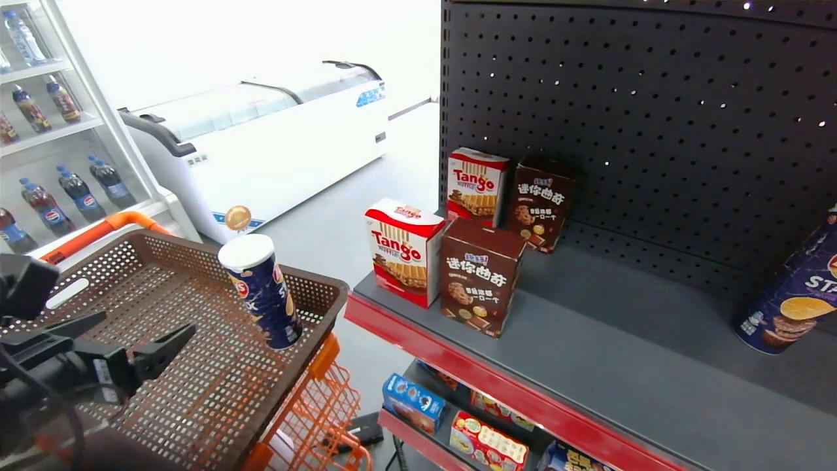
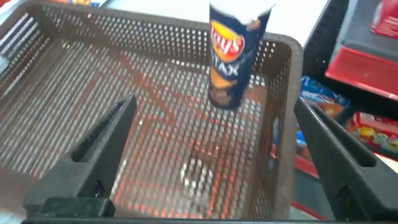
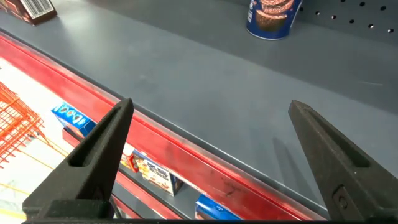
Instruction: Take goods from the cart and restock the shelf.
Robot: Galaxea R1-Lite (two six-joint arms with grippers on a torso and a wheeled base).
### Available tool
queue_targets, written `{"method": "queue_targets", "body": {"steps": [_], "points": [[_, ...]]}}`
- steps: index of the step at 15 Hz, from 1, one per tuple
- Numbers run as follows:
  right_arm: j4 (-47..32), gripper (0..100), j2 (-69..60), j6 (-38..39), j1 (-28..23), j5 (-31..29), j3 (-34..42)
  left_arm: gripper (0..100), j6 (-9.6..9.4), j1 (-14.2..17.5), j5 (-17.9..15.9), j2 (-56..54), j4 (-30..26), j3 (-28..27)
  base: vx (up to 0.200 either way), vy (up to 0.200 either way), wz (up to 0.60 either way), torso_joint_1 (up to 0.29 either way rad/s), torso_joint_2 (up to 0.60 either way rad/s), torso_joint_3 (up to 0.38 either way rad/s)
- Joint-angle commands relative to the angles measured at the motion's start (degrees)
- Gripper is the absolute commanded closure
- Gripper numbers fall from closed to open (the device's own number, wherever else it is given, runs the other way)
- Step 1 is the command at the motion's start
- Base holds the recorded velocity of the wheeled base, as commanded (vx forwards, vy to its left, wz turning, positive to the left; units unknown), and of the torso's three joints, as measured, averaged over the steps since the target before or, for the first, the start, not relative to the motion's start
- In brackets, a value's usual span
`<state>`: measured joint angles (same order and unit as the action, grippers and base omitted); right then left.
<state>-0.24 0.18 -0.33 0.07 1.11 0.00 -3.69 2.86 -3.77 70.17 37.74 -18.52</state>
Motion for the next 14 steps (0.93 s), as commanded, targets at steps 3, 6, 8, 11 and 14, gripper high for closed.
{"method": "queue_targets", "body": {"steps": [3,6,8,11,14], "points": [[0.0,0,0.0,0.0,0.0,0.0,0.0,0,-1.23,-1.5,0.0,23.5,19.2,0.1,0.000,0.000,0.00,0.000,0.00,0.000],[0.0,0,0.0,0.0,0.0,0.0,0.0,0,-1.23,-3.0,0.0,31.8,28.4,-0.7,0.000,0.000,0.00,0.000,0.00,0.000],[0.0,0,0.0,0.0,0.0,0.0,0.0,0,-1.23,-3.7,0.0,34.8,31.3,-1.3,0.000,0.000,0.00,0.000,0.00,0.000],[0.0,0,0.0,0.0,0.0,0.0,0.0,0,-1.23,-3.7,0.2,40.4,32.9,-7.2,0.000,0.000,0.00,0.000,0.00,0.000],[0.0,0,0.0,0.0,0.0,0.0,0.0,0,-1.23,-3.7,0.6,43.6,33.0,-10.5,0.000,0.000,0.00,0.000,0.00,0.000]]}}
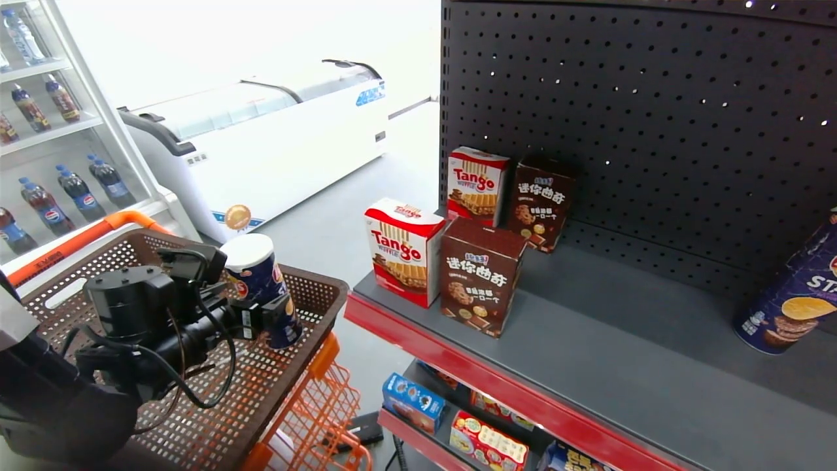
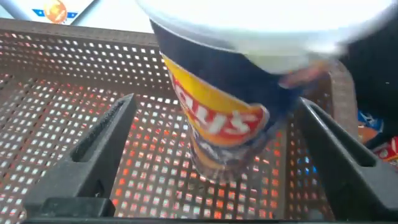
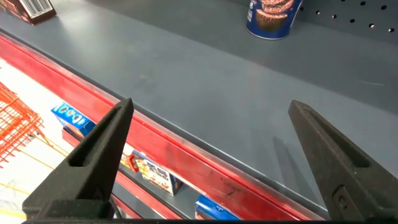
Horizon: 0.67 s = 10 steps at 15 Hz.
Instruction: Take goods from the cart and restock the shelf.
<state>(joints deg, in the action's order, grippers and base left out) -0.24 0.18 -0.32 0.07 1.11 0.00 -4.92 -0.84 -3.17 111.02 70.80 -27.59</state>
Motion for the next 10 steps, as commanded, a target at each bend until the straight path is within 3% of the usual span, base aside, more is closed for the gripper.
{"method": "queue_targets", "body": {"steps": [1,6,7,9,10], "points": [[0.0,0,0.0,0.0,0.0,0.0,0.0,0,0.00,0.1,0.0,2.8,-0.1,-1.4,0.000,0.000,0.00,0.000,0.00,0.000],[0.0,0,0.0,0.0,0.0,0.0,0.0,0,0.09,0.7,0.0,6.1,1.4,-7.0,0.000,0.000,0.00,0.000,0.00,0.000],[0.0,0,0.0,0.0,0.0,0.0,0.0,100,0.09,0.6,-0.1,6.8,2.5,-7.2,0.000,0.000,0.00,0.000,0.00,0.000],[0.0,0,0.0,0.0,0.0,0.0,0.0,100,-1.14,0.4,0.0,7.2,3.1,-7.6,0.000,0.000,0.00,0.000,0.00,0.000],[0.0,0,0.0,0.0,0.0,0.0,0.0,100,-2.90,0.3,0.4,7.2,2.8,-7.6,0.000,0.000,0.00,0.000,0.00,0.000]]}}
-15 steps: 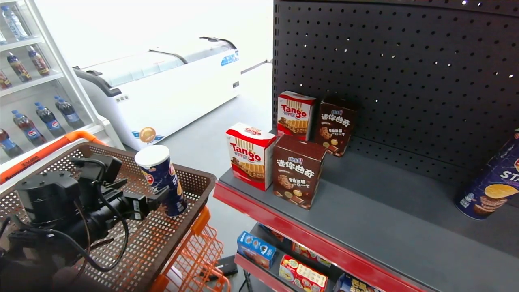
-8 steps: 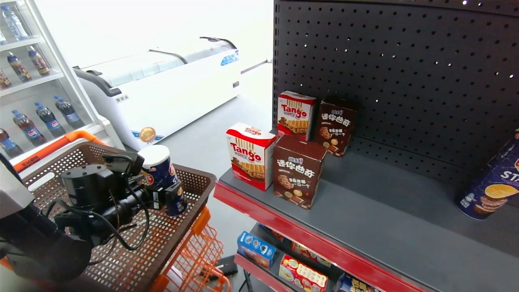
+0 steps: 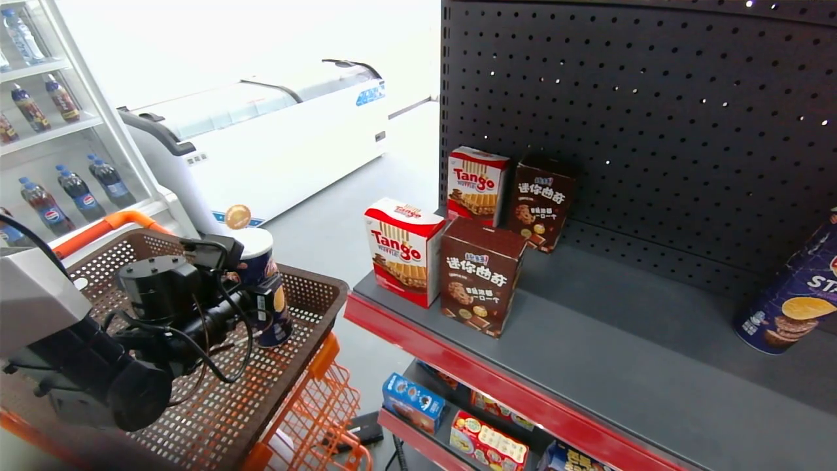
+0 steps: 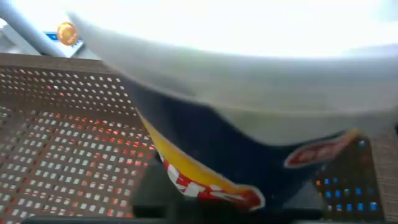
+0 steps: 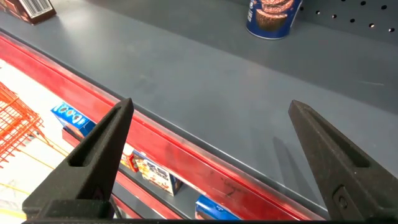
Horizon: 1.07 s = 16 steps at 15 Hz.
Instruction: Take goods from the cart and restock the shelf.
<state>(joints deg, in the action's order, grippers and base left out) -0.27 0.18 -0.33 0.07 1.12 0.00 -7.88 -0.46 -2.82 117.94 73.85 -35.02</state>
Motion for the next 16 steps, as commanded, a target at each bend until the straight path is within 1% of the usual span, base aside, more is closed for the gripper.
{"method": "queue_targets", "body": {"steps": [1,4,8,9,10,11,12,14,15,16], "points": [[0.0,0,0.0,0.0,0.0,0.0,0.0,100,-1.62,-0.2,0.5,0.3,0.0,0.0,0.000,0.000,0.00,0.000,0.00,0.000],[0.0,0,0.0,0.0,0.0,0.0,0.0,100,-2.06,-0.7,0.4,-0.6,0.5,-0.6,0.000,0.000,0.00,0.000,0.00,0.000],[0.0,0,0.0,0.0,0.0,0.0,0.0,100,-1.88,-3.1,-0.1,-8.3,0.1,0.0,0.000,0.000,0.00,0.000,0.00,0.000],[0.0,0,0.0,0.0,0.0,0.0,0.0,100,-1.79,-4.0,-0.3,-12.3,-1.5,0.1,0.000,0.000,0.00,0.000,0.00,0.000],[0.0,0,0.0,0.0,0.0,0.0,0.0,100,-1.79,-4.2,-0.5,-15.9,-4.9,0.2,0.000,0.000,0.00,0.000,0.00,0.000],[0.0,0,0.0,0.0,0.0,0.0,0.0,100,-1.70,-4.5,-1.4,-20.2,-9.4,0.5,0.000,0.000,0.00,0.000,0.00,0.000],[0.0,0,0.0,0.0,0.0,0.0,0.0,100,-1.53,-5.2,-1.6,-23.7,-13.5,0.6,0.000,0.000,0.00,0.000,0.00,0.000],[0.0,0,0.0,0.0,0.0,0.0,0.0,100,-1.35,-5.6,-1.7,-29.7,-19.4,1.7,0.000,0.000,0.00,0.000,0.00,0.000],[0.0,0,0.0,0.0,0.0,0.0,0.0,100,-0.74,-7.3,-1.6,-31.9,-20.8,2.1,0.000,0.000,0.00,0.000,0.00,0.000],[0.0,0,0.0,0.0,0.0,0.0,0.0,100,0.49,-9.6,-1.2,-33.7,-21.7,2.0,0.000,0.000,0.00,0.000,0.00,0.000]]}}
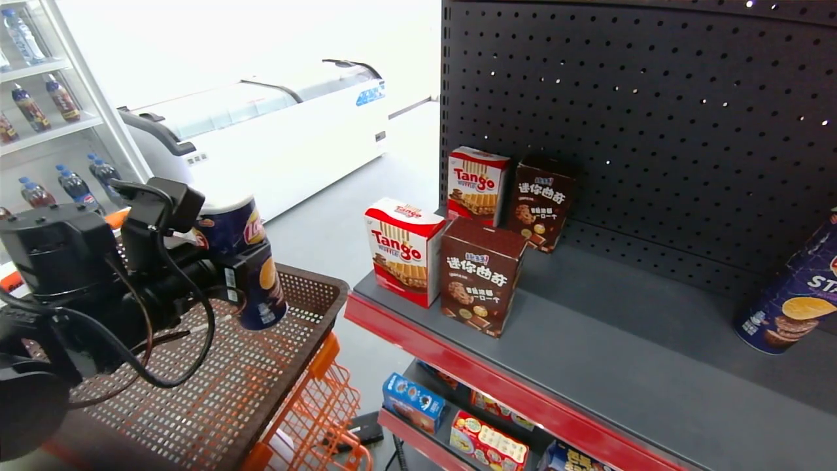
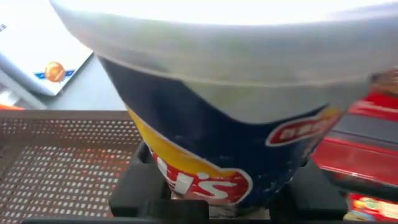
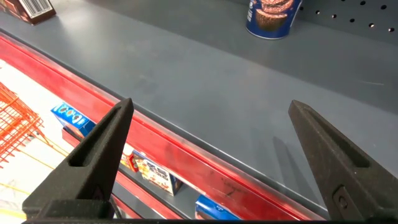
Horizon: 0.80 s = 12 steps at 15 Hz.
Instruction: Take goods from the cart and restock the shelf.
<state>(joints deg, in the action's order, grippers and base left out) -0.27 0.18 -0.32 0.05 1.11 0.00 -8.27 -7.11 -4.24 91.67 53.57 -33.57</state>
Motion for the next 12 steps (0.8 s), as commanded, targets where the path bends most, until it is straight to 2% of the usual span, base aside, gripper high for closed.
{"method": "queue_targets", "body": {"steps": [1,4,8,9,11,12], "points": [[0.0,0,0.0,0.0,0.0,0.0,0.0,100,1.32,-4.6,0.2,-8.5,-2.2,0.4,0.000,0.000,0.00,0.000,0.00,0.000],[0.0,0,0.0,0.0,0.0,0.0,0.0,100,0.97,-8.0,0.3,-9.2,-2.1,0.9,0.000,0.000,0.00,0.000,0.00,0.000],[0.0,0,0.0,0.0,0.0,0.0,0.0,100,1.06,-14.5,-0.4,-9.2,-1.8,1.3,0.000,0.000,0.00,0.000,0.00,0.000],[0.0,0,0.0,0.0,0.0,0.0,0.0,100,1.06,-15.0,-0.9,-9.2,-1.8,1.4,0.000,0.000,0.00,0.000,0.00,0.000],[0.0,0,0.0,0.0,0.0,0.0,0.0,100,0.88,-15.6,-6.0,-9.6,-1.7,2.7,0.000,0.000,0.00,0.000,0.00,0.000],[0.0,0,0.0,0.0,0.0,0.0,0.0,100,0.79,-15.6,-6.0,-10.2,-1.8,2.8,0.000,0.000,0.00,0.000,0.00,0.000]]}}
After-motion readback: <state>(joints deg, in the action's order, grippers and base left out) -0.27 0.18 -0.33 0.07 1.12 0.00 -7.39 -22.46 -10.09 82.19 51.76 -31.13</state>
